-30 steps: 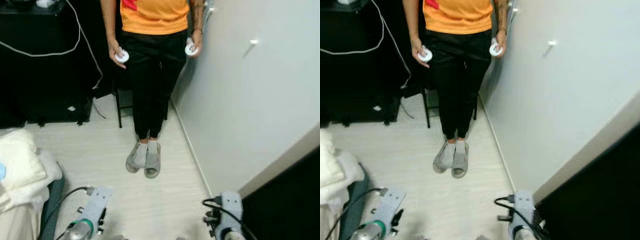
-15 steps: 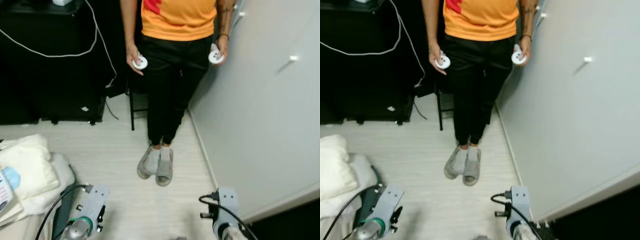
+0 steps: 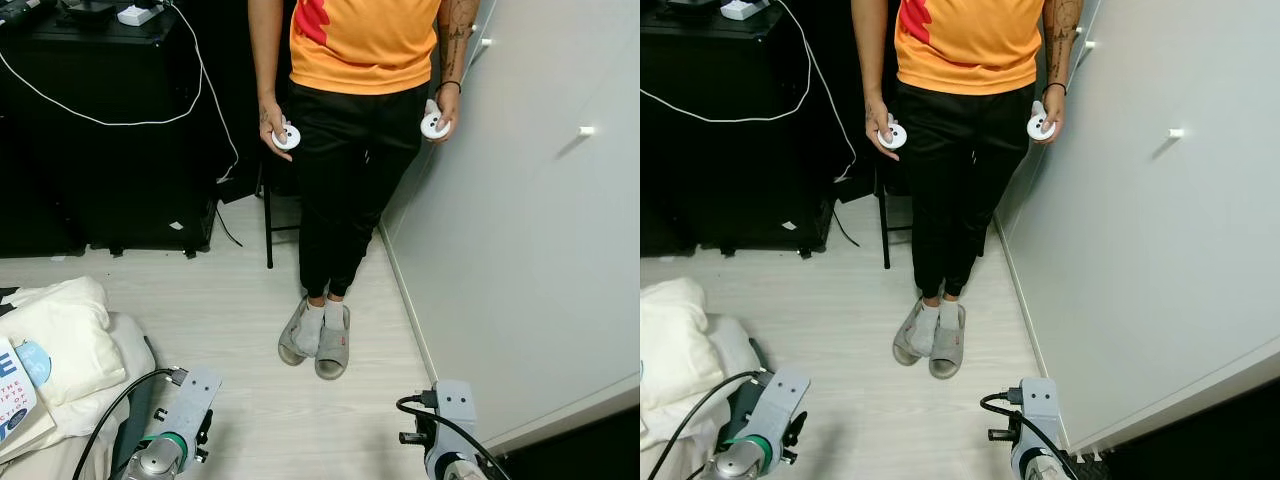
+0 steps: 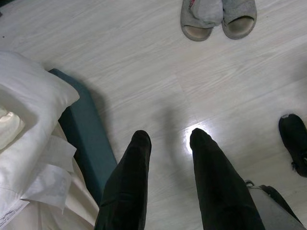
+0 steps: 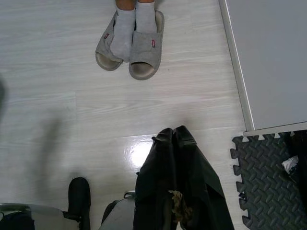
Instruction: Clean up the room
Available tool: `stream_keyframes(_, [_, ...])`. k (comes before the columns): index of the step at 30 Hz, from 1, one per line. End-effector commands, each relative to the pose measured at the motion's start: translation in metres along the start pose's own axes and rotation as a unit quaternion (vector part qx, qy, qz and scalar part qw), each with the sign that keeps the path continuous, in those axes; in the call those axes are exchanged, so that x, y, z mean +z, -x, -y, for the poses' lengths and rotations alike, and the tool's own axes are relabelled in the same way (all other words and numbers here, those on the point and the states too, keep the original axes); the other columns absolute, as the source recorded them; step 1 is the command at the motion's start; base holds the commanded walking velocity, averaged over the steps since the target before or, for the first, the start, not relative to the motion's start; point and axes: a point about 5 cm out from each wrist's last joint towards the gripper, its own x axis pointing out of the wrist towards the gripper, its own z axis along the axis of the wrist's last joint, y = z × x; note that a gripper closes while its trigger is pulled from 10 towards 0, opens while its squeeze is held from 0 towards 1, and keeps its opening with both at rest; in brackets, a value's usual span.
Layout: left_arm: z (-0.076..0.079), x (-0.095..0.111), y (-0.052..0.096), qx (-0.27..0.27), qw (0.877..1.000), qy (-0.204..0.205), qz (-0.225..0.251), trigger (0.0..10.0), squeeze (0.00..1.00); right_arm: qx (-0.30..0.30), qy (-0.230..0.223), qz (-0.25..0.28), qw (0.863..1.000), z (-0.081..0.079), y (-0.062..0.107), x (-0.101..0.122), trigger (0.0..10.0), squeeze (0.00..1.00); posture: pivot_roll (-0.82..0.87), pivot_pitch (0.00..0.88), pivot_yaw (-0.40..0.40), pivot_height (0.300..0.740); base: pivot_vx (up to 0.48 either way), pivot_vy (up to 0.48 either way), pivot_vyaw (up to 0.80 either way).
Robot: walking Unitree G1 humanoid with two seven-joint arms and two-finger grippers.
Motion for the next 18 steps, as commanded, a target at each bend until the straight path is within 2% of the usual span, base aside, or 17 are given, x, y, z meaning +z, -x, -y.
stream_keyframes(1, [0.0059, -0.0069, 0.0018, -0.011, 1.000, 0.001, -0.014, 10.0, 0.00, -0.006, -0.001, -0.016, 1.000, 0.0059, 0.0041, -0.0088, 10.0, 0.00, 0.04, 0.070, -0.003, 0.740, 0.000, 0.000, 0.00])
stream_keyframes(5, [0.0060, -0.0068, 0.0017, -0.011, 1.000, 0.001, -0.014, 10.0, 0.00, -0.016, 0.009, -0.019, 1.000, 0.0066, 0.0038, -0.0086, 10.0, 0.00, 0.04, 0.070, -0.003, 0.740, 0.000, 0.000, 0.00])
stream_keyframes(18, [0.0059, -0.0067, 0.0017, -0.011, 1.000, 0.001, -0.014, 10.0, 0.00, -0.012, 0.002, -0.017, 1.000, 0.0079, 0.0040, -0.0081, 10.0, 0.00, 0.04, 0.073, -0.002, 0.740, 0.000, 0.000, 0.00])
